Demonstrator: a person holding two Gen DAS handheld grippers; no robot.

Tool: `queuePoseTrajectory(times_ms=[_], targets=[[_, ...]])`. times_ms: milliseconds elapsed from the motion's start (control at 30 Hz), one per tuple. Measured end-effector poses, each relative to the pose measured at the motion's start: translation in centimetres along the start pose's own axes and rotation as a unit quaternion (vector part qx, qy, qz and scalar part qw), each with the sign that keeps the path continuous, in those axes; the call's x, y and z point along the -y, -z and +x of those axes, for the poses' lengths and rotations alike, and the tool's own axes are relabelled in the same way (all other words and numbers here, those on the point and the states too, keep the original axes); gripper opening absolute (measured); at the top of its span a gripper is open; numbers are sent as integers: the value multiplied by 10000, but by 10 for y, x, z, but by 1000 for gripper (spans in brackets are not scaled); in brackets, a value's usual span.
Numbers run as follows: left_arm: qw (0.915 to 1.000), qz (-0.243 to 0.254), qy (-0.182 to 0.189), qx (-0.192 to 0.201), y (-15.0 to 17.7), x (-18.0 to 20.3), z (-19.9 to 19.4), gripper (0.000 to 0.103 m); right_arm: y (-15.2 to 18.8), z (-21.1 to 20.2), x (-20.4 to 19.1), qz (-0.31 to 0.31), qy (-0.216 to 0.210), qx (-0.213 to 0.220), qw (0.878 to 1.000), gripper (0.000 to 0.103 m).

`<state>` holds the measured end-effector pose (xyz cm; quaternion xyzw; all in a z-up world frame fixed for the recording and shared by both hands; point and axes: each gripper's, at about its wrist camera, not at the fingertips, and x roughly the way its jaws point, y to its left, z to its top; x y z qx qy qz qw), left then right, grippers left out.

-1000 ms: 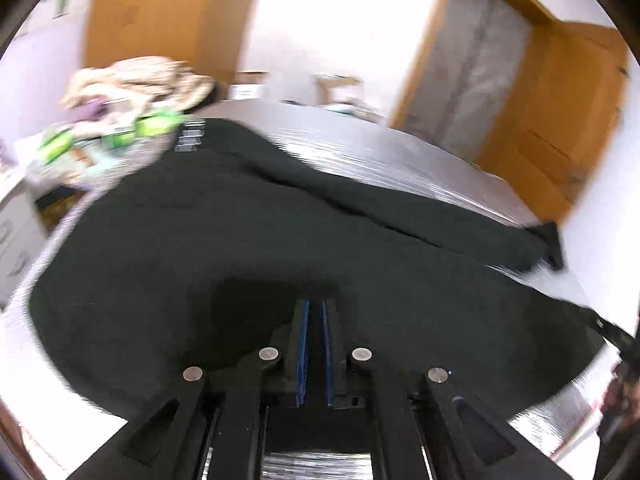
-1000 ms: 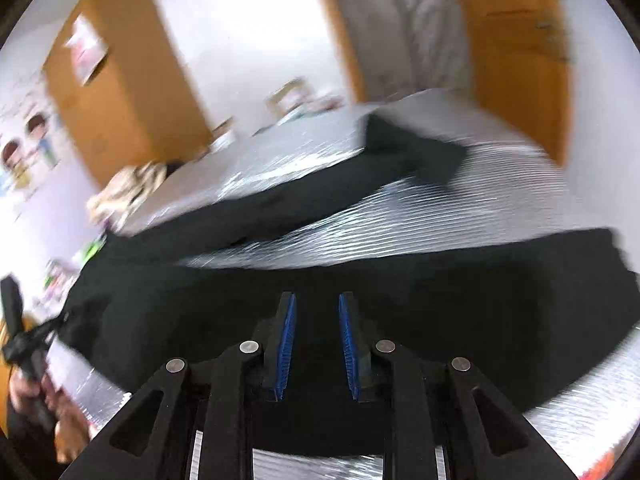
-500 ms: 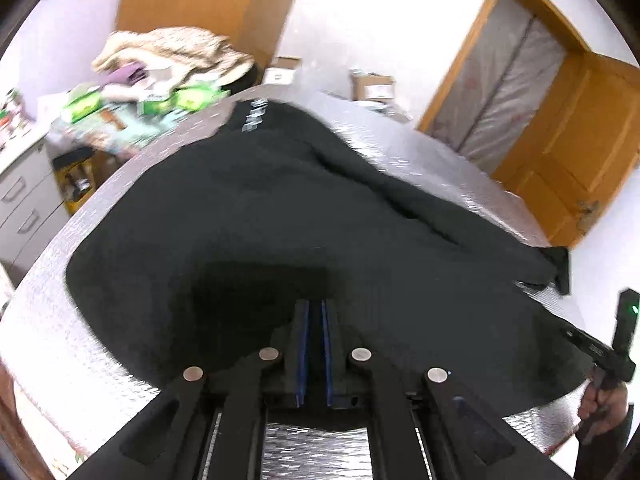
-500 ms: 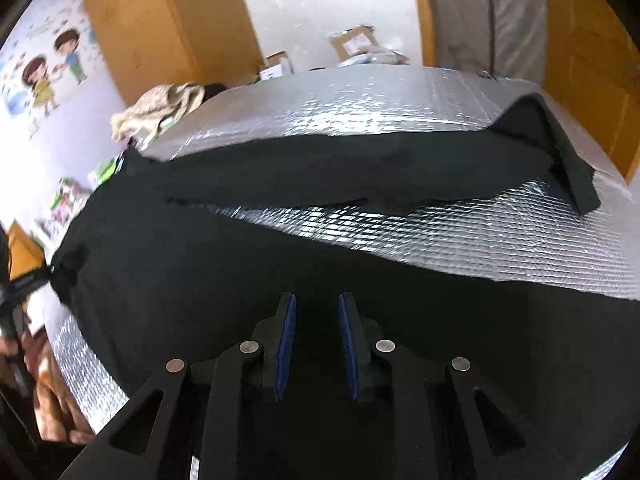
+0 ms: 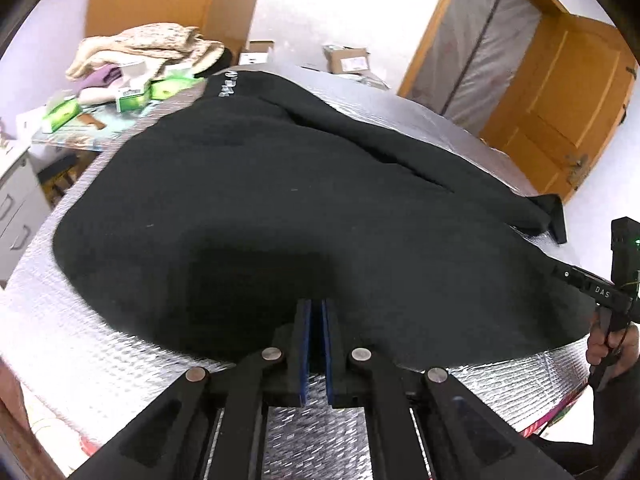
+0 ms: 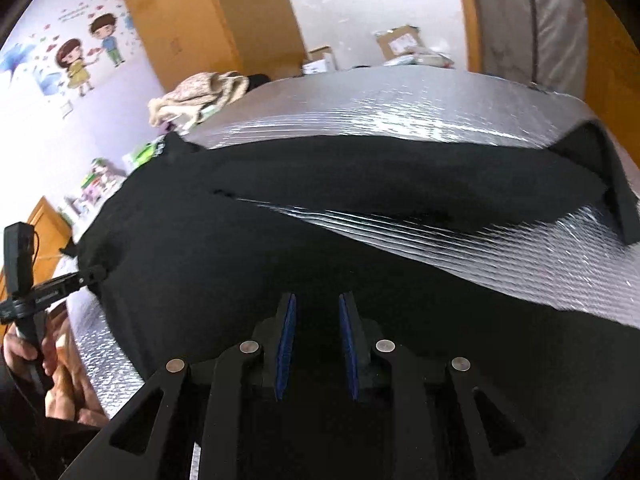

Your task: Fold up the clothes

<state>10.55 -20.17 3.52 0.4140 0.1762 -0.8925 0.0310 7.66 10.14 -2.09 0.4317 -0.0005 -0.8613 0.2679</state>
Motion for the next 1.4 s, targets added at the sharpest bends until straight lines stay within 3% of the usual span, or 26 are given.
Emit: queuePoseTrajectory(times_ms=[100, 200, 367, 467, 667, 767, 900, 967, 1033, 1133, 1233, 1400], targets=[[9999, -74, 30, -69, 0, 0, -4, 5, -3, 3, 0, 0, 3, -9, 10000, 24], [9996, 120, -198, -130, -3, 12, -12, 5, -5, 6, -1, 0, 7, -18, 10000, 21], [9990, 37, -267, 369, -31, 15, -28, 5, -10, 8, 1, 34, 25, 0, 10000, 21], [9964, 145, -308, 782, -58, 34, -39, 5, -16, -10, 11, 187, 87, 290, 9994, 21], [9882, 796, -129, 1300, -89, 81, -45, 5, -34, -66, 19, 90, -61, 1425, 9897, 22], [9830, 1171, -135, 1408, -96, 102, -29, 5, -43, -65, 24, -150, -63, 1375, 9904, 27], [9887, 1148, 171, 947, -101, 113, 8, 5, -57, -52, 28, -519, -36, 1023, 9934, 27], [9902, 1142, 216, 775, -100, 116, 22, 5, -70, -58, 33, -627, -102, 1219, 9905, 39], [9916, 1078, 327, 628, -97, 120, 31, 5, -81, -51, 37, -881, -76, 1129, 9897, 44], [9922, 1069, 438, 468, -93, 123, 43, 5, -99, -26, 53, -923, 239, 729, 9928, 44], [9922, 1086, 496, 347, -88, 125, 54, 5, -116, -4, 73, -925, 112, 514, 9943, 44], [9938, 992, 494, 88, -80, 121, 75, 5, -138, 36, 90, -1420, 288, 94, 9894, 44]])
